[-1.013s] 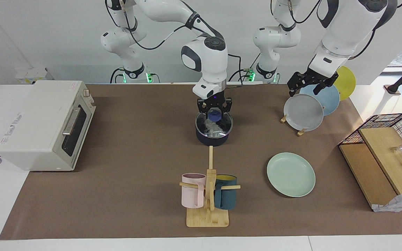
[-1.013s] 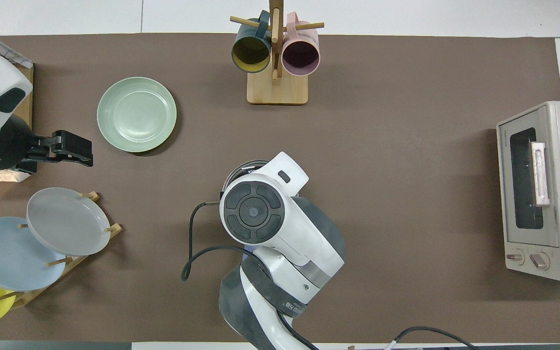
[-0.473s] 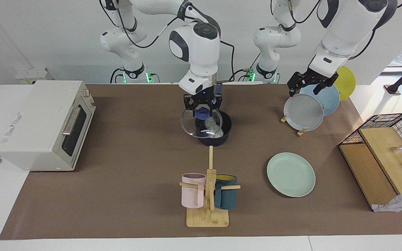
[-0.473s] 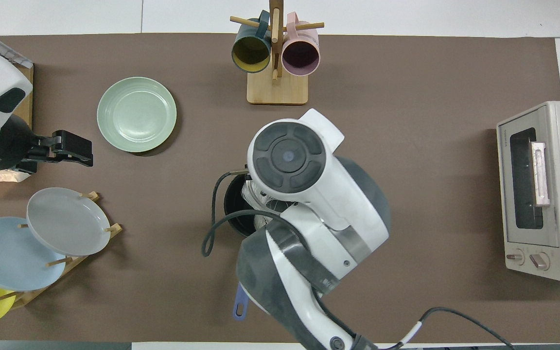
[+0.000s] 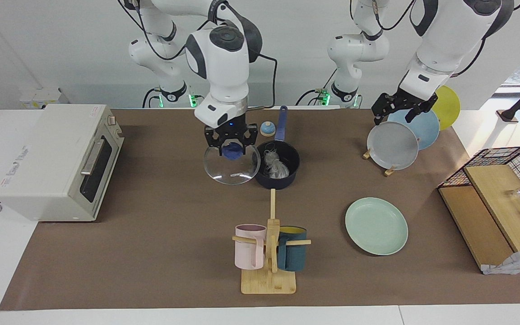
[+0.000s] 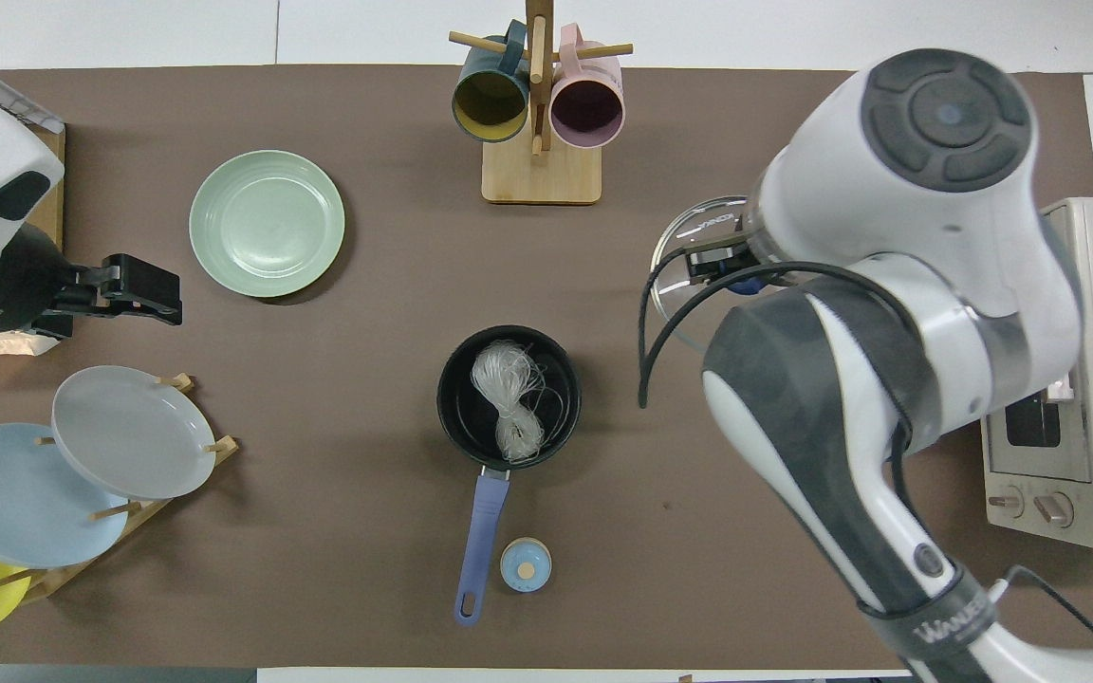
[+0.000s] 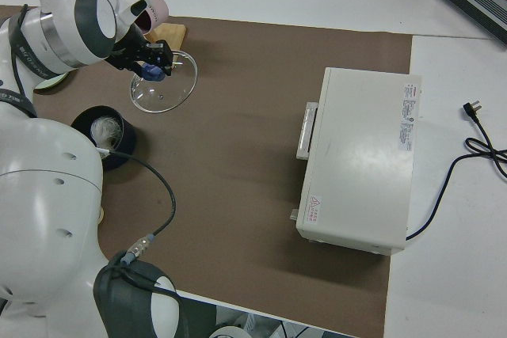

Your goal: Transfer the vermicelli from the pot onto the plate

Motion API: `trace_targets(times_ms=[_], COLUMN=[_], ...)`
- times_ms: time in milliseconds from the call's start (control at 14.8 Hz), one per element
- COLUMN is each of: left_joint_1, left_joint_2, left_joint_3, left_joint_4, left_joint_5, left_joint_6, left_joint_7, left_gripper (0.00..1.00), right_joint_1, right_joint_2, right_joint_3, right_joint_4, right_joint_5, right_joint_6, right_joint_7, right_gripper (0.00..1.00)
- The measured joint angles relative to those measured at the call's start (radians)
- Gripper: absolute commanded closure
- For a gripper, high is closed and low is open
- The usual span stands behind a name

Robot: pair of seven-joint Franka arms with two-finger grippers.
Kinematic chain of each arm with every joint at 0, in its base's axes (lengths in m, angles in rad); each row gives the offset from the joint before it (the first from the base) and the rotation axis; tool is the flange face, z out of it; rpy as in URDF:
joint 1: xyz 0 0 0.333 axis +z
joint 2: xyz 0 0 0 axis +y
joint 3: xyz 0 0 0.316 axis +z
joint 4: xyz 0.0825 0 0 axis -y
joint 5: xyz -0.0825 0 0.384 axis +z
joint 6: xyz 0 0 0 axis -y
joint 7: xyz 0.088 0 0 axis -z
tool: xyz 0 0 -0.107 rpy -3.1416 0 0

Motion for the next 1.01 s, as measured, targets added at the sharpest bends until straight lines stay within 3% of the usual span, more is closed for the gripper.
trace_targets(times_ms=[338, 540, 1013], left_joint_1=[-0.042, -0.165, -0.445], left_joint_2=[-0.001, -0.010, 0.019], left_joint_3=[-0.019, -0.026, -0.034], left_joint_4=[-0.006, -0.052, -0.305], left_joint_5=[-0.007, -0.009, -0.010], left_joint_6=[0.011, 0.066, 0.420], left_joint_7=[-0.010, -0.119, -0.362], left_gripper=[0.00, 0.00, 0.00], right_joint_1=[-0.145, -0.234, -0.312], right_joint_2=[-0.005, -0.032, -0.053], right_joint_3=[0.000, 0.000, 0.000], right_joint_4=[-0.054, -0.187, -0.432], right_joint_5=[0.002, 0.029, 0.068], right_joint_6=[0.014, 0.149, 0.395], right_joint_7=[-0.182, -0.290, -0.347], right_gripper=[0.41, 0.41, 0.41])
